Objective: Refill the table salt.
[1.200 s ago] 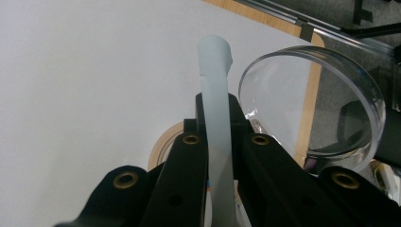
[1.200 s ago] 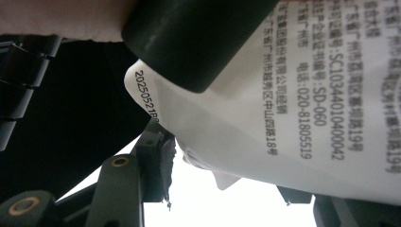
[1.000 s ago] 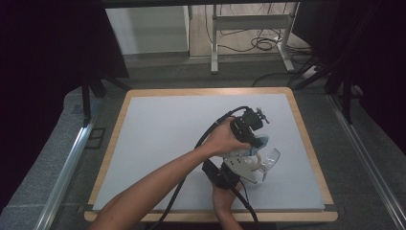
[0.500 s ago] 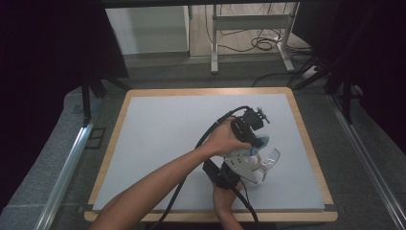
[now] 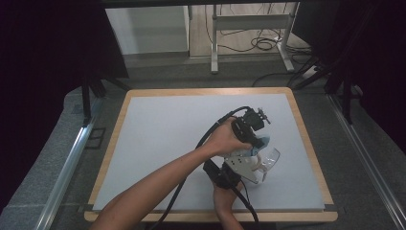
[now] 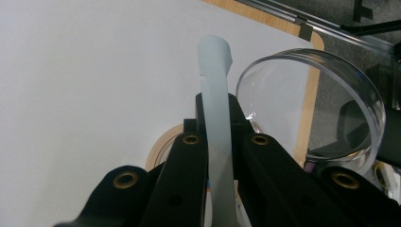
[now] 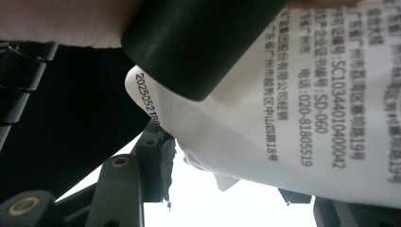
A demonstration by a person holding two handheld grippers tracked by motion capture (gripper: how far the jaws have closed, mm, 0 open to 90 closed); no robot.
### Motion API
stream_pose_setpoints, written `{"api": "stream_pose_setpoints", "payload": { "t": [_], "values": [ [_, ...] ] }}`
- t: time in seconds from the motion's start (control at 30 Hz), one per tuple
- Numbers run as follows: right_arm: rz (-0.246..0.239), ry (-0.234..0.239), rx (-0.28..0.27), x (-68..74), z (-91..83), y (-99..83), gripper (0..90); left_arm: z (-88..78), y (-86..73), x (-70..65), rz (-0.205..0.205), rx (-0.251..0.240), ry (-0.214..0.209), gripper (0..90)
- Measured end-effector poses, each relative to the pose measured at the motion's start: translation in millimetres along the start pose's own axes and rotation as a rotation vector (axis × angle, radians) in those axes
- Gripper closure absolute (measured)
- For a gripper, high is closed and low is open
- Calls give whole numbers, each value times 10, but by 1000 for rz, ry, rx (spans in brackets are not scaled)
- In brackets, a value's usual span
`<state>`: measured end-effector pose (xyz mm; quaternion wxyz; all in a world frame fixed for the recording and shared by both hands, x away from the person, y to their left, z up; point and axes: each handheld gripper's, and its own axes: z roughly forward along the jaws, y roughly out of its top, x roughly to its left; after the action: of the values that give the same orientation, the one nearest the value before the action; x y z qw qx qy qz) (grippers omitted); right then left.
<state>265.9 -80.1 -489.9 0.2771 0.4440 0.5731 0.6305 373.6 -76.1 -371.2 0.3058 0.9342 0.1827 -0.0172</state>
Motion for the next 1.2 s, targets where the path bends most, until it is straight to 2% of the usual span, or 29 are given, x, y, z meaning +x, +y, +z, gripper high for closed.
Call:
{"api": "stream_pose_setpoints", "payload": {
  "t": [0.5, 0.6, 1.2],
  "values": [
    [12, 5, 1, 2, 6, -4, 472, 7, -7, 9, 0, 3, 4, 900],
    [2, 5, 2, -5, 14, -7, 472, 12, -13, 15, -2, 2, 2, 900],
    [24, 4, -7, -16, 21, 4, 472, 24, 10, 0, 2, 11, 11, 900]
  ]
}}
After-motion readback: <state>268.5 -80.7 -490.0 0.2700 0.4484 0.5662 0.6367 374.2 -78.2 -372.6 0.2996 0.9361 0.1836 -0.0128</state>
